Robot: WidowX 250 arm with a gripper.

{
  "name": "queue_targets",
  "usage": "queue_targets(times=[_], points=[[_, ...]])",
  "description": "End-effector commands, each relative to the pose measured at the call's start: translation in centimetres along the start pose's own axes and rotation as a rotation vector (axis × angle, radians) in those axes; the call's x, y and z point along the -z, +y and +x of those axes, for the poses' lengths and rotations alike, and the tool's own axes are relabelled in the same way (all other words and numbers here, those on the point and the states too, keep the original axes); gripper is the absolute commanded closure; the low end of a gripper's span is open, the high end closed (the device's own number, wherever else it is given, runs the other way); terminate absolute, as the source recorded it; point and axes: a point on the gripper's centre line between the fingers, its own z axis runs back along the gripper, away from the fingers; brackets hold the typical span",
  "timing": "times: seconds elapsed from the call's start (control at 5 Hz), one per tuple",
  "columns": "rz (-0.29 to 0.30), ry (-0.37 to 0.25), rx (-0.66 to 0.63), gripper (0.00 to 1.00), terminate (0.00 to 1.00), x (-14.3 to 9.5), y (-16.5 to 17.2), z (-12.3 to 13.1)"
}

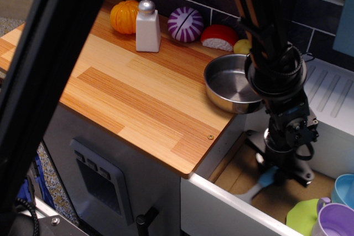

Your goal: Put spatula in pan

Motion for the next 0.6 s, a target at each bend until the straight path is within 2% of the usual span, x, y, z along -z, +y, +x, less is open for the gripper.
queue_targets(times=[0.0,0.4], points=[[0.02,0.02,0.027,1.0,0.0,-6.6,0.3,2.0],[0.016,0.114,-0.006,1.0,0.0,-10.8,-0.7,1.7]])
